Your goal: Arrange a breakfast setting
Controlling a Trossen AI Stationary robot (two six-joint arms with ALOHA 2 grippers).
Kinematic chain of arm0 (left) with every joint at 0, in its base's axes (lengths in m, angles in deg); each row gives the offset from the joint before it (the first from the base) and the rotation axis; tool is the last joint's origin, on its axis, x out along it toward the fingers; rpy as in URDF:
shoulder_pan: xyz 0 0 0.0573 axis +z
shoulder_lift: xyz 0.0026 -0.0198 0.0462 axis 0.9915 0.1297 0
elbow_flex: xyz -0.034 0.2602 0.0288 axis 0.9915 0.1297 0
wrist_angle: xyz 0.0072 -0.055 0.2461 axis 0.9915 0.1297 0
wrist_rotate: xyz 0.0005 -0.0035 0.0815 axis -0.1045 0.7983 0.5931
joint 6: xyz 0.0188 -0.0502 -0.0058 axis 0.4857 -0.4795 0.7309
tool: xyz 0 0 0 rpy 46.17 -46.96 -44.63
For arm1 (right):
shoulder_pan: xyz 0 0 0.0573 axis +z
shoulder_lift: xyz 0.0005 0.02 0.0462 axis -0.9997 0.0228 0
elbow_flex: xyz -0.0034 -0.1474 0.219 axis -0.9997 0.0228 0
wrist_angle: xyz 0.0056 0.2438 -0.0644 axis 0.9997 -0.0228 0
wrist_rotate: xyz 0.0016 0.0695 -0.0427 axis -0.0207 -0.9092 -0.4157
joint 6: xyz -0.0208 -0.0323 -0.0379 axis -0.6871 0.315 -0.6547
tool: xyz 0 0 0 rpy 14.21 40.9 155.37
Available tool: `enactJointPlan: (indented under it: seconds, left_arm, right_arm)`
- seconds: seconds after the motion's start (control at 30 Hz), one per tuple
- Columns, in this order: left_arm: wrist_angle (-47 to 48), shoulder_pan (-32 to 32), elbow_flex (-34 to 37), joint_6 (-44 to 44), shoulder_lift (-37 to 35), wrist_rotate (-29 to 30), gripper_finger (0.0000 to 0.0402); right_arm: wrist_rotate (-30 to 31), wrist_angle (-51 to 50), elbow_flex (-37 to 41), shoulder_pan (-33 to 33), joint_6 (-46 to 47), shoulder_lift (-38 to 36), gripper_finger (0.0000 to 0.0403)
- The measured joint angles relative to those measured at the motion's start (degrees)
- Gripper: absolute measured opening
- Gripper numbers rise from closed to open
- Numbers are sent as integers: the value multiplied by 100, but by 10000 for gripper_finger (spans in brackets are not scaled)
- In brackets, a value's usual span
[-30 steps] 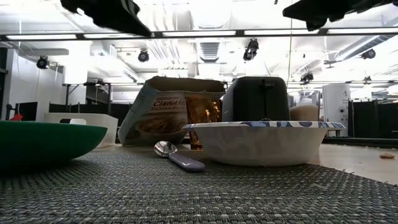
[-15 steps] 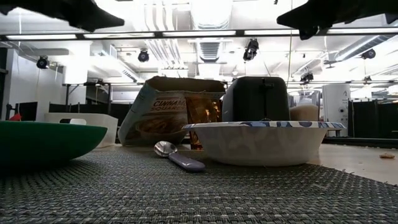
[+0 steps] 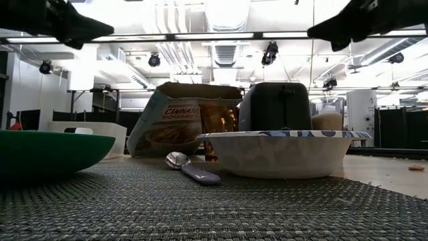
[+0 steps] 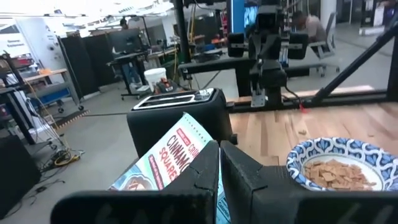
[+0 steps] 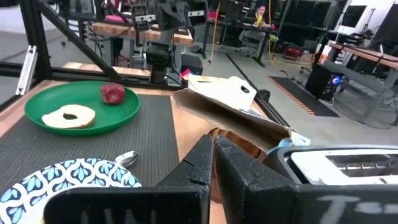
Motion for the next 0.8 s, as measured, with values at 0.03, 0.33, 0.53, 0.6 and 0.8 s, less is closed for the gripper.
enactJointPlan:
  seconds: [0.03, 0.33, 0.53, 0.6, 0.8]
  left_arm:
    - [1, 0, 61, -26, -123, 0, 0]
    - [422, 0, 352, -241, -1064, 114, 0]
    - [359, -2, 367, -136, -1266, 168, 0]
    - [470, -2, 367, -36, -1283, 306, 0]
    - [324, -2, 370, -213, -1108, 470, 0]
  right_arm:
    - [2, 1, 61, 0, 41, -103, 9]
    - [51, -5, 574, 0, 285, -1094, 9]
    - [156, -18, 549, 0, 172, -1448, 9]
    - [156, -20, 542, 1, 105, -1508, 9]
    - [699, -83, 496, 2, 294, -1460, 9]
